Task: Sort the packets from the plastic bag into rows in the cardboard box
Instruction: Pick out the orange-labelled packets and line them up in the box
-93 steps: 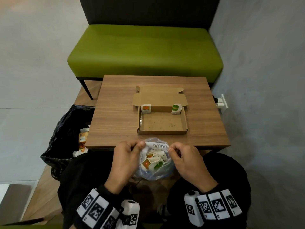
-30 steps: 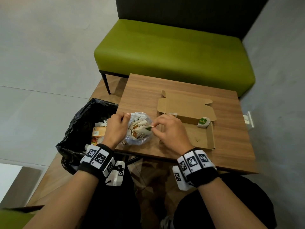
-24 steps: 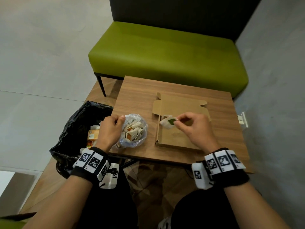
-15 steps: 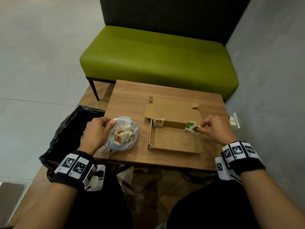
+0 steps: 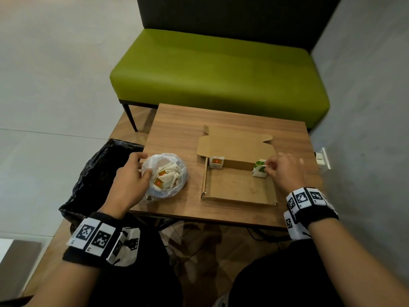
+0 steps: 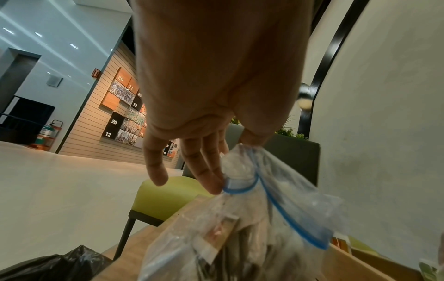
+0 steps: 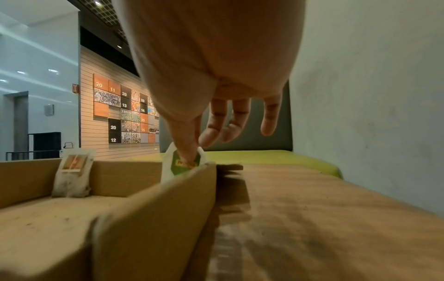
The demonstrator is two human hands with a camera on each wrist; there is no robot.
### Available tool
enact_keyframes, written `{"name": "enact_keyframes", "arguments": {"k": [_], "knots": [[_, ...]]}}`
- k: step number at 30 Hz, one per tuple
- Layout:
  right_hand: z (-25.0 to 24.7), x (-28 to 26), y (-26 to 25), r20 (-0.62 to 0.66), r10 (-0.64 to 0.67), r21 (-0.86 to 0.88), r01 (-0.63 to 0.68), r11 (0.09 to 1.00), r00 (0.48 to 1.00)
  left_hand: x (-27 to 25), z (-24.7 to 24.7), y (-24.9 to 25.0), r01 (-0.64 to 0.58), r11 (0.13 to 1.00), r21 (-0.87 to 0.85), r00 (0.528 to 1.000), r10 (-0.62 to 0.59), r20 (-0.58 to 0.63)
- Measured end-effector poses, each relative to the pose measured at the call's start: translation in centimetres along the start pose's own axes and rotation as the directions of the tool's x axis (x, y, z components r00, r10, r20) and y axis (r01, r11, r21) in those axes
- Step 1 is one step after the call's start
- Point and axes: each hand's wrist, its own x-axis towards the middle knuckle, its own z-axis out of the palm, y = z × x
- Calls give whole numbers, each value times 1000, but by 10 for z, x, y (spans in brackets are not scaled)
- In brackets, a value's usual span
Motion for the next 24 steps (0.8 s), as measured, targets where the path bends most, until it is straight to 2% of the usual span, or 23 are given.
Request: {"name": "enact_keyframes", "arguments": {"k": [3,6,11,14,18,22,24], "knots": [[3,0,-1,-69,49,9,-49,999,996,-5,-1,0,-22,1000,13,1000,22,11],[5,0,-1,-86,95,42,-91,995,992,-12,-1,1,-62,997,35,998,61,21],[4,-4,-3,-87,74,84,-66,994,993,-18,3,4,-113,992,49,994,114,-4],[4,-11,-18,-168,-40,116,60,991,985,-18,7,5,-99,995,-7,994,98,-45],[3,-30,-61,-169,-231,195,262,945,958,-18,12,12,-128,991,-45,990,125,-67],[1,-54,-119,-259,-438,313,504,805,861,-20,12,15,-155,987,-38,988,154,-29],[1,-61,-146,-256,-516,391,576,718,817,-23,11,15,-169,986,-16,986,169,13]]}}
